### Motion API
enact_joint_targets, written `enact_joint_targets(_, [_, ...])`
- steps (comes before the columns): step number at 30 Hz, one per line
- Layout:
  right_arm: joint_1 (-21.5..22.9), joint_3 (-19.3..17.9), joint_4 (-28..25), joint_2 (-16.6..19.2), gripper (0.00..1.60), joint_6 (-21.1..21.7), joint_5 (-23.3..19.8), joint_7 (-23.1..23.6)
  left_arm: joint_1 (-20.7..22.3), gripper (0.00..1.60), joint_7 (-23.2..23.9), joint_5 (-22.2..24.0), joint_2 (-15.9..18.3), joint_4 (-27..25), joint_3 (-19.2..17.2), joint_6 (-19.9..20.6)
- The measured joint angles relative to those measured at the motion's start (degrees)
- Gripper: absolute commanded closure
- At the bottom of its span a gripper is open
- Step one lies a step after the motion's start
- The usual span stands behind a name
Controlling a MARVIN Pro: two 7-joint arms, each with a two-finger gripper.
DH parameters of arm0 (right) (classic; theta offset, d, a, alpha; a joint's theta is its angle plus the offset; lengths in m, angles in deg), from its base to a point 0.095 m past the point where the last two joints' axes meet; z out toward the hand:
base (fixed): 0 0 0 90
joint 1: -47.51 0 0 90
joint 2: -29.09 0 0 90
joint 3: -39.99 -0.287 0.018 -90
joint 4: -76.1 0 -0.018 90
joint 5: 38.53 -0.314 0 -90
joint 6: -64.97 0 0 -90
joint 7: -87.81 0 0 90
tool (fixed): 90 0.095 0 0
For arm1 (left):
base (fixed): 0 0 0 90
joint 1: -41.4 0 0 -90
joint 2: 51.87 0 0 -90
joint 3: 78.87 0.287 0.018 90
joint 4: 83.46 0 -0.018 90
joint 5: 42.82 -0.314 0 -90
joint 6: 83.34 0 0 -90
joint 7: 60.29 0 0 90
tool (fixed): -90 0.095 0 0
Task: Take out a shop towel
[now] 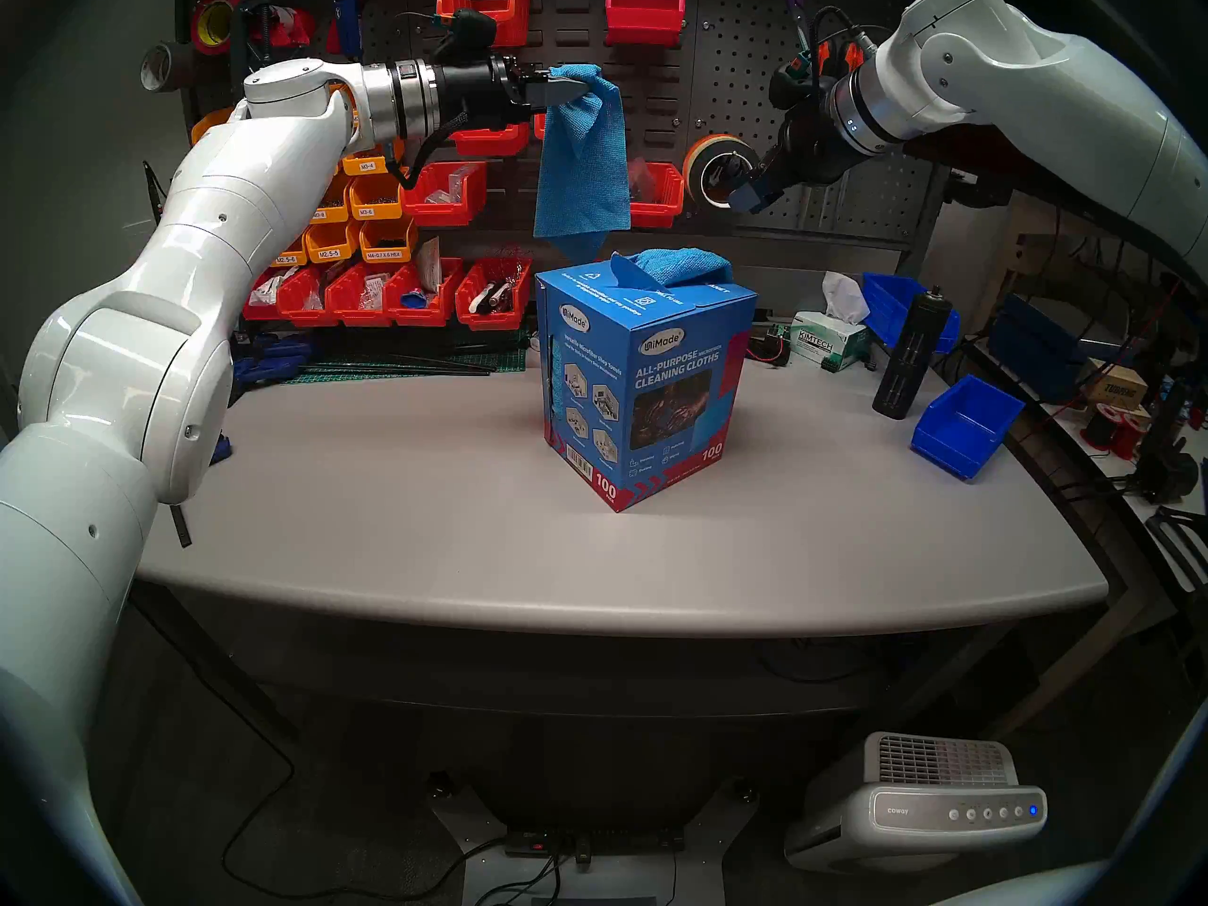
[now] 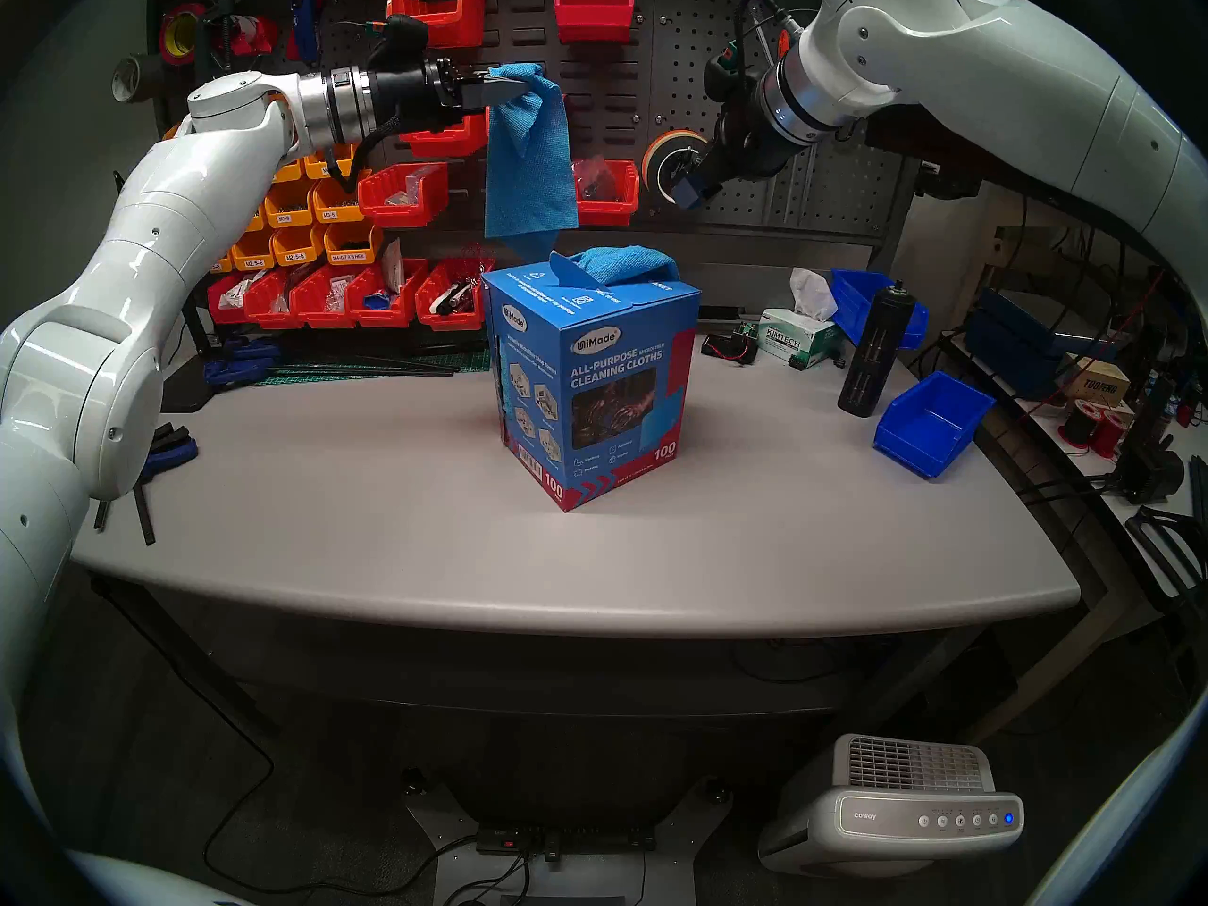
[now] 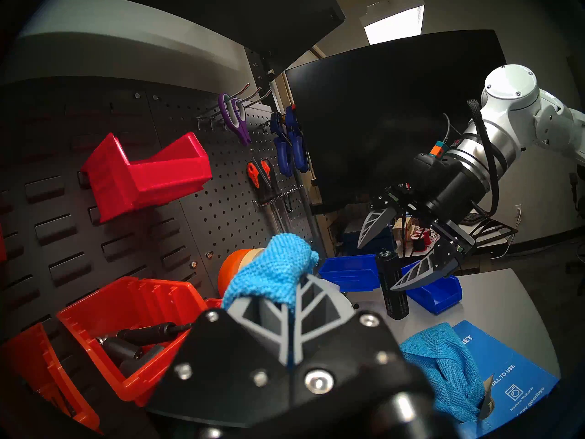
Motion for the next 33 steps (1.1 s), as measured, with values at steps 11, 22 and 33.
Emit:
enact_joint_targets(11, [-0.98, 0.21, -3.01, 2.85, 0.0, 0.76, -3.01, -4.94, 0.01, 1.6, 0.02, 0.0, -0.01, 0.03, -0.01, -0.01])
enact_joint_targets(22, [-1.66, 0.07, -5.11, 4.43, 0.0, -1.34, -5.3, -7.82, 0.02, 1.6, 0.04, 0.0, -0.01, 0.05, -0.01, -0.02])
enact_joint_targets(33, [-1.81, 0.09, -5.33, 5.04, 0.0, -2.2, -5.94, -9.56, 0.02, 1.6, 0.05, 0.0, -0.02, 0.06, -0.01, -0.02])
